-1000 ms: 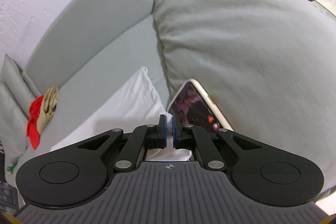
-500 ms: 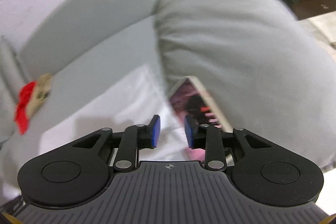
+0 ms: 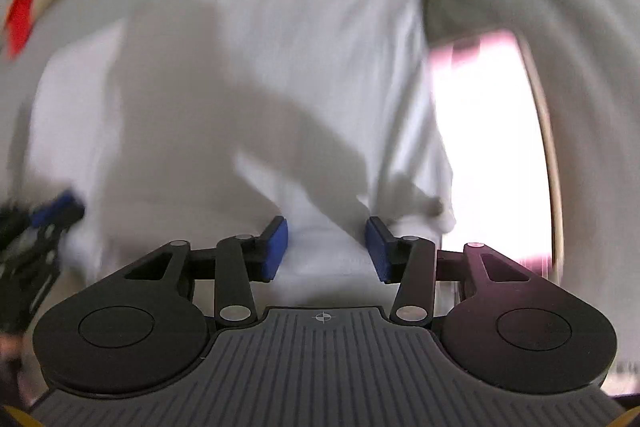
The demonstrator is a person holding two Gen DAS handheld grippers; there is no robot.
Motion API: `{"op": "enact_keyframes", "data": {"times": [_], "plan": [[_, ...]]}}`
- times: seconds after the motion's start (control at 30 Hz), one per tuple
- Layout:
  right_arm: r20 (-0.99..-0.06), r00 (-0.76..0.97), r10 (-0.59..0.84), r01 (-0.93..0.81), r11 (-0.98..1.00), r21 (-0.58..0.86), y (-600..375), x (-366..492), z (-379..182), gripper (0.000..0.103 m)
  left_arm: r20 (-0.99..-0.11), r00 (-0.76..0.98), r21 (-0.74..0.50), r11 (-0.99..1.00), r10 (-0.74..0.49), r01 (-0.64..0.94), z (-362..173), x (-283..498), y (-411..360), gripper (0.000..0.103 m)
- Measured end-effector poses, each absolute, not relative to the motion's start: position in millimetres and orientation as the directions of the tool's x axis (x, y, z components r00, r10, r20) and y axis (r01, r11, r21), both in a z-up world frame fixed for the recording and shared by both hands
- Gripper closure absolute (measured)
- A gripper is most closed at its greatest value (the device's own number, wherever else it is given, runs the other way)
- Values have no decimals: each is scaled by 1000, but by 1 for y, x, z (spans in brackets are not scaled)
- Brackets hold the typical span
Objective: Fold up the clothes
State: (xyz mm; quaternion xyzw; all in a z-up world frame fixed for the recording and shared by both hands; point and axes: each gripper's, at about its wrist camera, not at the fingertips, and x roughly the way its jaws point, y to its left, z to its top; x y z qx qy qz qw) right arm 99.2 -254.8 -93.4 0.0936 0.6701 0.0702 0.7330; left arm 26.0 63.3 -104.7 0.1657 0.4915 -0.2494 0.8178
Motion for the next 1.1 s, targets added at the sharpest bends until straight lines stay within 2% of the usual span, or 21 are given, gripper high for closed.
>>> {"op": "enact_keyframes", "data": {"times": [0.07,0.17,0.3,0.4,0.57,0.6,0.67,0.77,0.9,0.97,1.1], "plan": [[-949,119,293,18,955,297,-267,61,-73,54,-856,435,-4,845,-279,534,-91,-1,78,82],[-908,268,323,31,939,343,-284,7,-44,48,-803,518,-39,893,-295,448,-76,-28,96,81],[-834,408,373,75,896,437,-286,-34,-44,48,-763,586,-80,939,-274,335,-82,-28,84,73],[-808,438,395,80,878,472,-275,-40,-56,48,-763,599,-80,955,-244,287,-87,-23,67,71],[-791,513,334,30,914,405,-252,-42,-66,52,-737,640,-63,965,-218,256,-94,-30,63,68],[-776,543,320,10,922,387,-249,-43,-66,55,-732,647,-65,968,-211,242,-95,-28,65,68],[-744,599,295,-30,937,347,-243,-46,-65,70,-724,661,-71,974,-199,215,-98,-23,68,68],[-724,628,285,-76,949,306,-232,-37,-65,70,-703,688,-60,979,-180,196,-98,-8,68,68],[-725,644,246,-100,966,238,-213,-5,-73,67,-689,710,29,973,-147,229,-108,17,55,68],[-724,653,223,-105,973,205,-204,12,-79,64,-703,696,43,968,-145,245,-119,24,49,68],[-769,616,174,-96,985,146,-194,22,-103,64,-798,592,29,974,-114,226,-144,20,51,68]]}}
